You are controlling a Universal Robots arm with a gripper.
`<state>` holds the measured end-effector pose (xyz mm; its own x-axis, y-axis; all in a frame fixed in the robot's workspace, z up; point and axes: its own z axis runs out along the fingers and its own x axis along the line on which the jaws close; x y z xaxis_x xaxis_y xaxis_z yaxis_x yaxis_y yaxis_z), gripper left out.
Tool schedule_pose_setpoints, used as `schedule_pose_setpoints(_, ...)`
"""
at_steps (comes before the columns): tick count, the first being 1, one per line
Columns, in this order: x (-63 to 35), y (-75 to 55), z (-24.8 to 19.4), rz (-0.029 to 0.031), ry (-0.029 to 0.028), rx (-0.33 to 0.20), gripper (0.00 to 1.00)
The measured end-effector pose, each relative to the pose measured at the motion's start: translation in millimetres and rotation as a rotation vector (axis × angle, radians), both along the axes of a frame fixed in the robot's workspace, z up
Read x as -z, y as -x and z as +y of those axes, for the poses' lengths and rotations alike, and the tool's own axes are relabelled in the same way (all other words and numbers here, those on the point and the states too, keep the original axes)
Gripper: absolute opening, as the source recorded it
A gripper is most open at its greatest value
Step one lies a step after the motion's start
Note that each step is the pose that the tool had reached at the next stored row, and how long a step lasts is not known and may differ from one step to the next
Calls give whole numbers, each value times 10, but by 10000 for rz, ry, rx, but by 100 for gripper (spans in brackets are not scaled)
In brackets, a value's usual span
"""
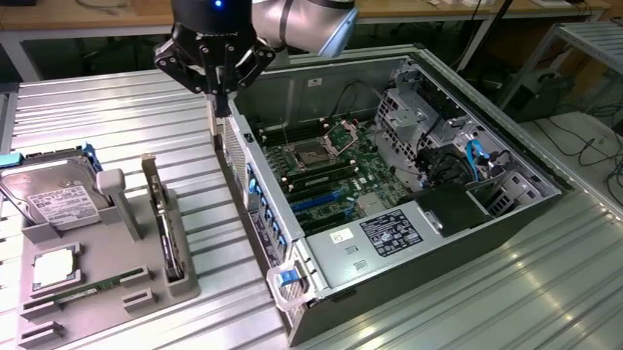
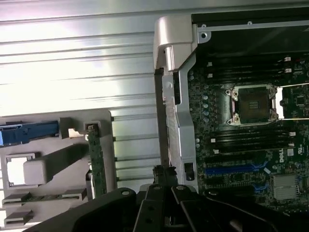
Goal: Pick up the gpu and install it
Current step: 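Reach for the gpu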
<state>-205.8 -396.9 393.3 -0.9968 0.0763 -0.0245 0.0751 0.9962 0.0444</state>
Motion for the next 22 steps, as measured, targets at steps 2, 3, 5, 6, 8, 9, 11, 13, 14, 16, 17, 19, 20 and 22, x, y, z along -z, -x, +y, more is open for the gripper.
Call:
schedule_pose_setpoints(2,0,74,0,0,0,-1,11)
schedule_pose_setpoints(3,0,118,0,0,0,-1,11)
schedule_pose_setpoints(5,0,168,-1,0,0,0,11)
schedule_pose_setpoints(6,0,197,-1,0,0,0,11)
schedule_pose_setpoints(8,0,259,-3,0,0,-1,11)
schedule_pose_setpoints(9,0,289,-4,0,0,-2,11)
schedule_pose_setpoints(11,0,364,-7,1,0,-1,11)
schedule_pose_setpoints(13,0,435,-10,0,0,-2,11)
schedule_pose_setpoints(14,0,470,-12,0,0,-3,11)
schedule_pose_setpoints(16,-1,547,-16,1,1,-5,11)
schedule_pose_setpoints(17,0,576,-19,-1,0,-8,11)
schedule_pose_setpoints(19,1,607,-32,1,0,-63,11)
schedule_pose_setpoints(20,1,619,-40,0,0,-111,11)
schedule_pose_setpoints(22,3,639,-59,-1,0,-187,11)
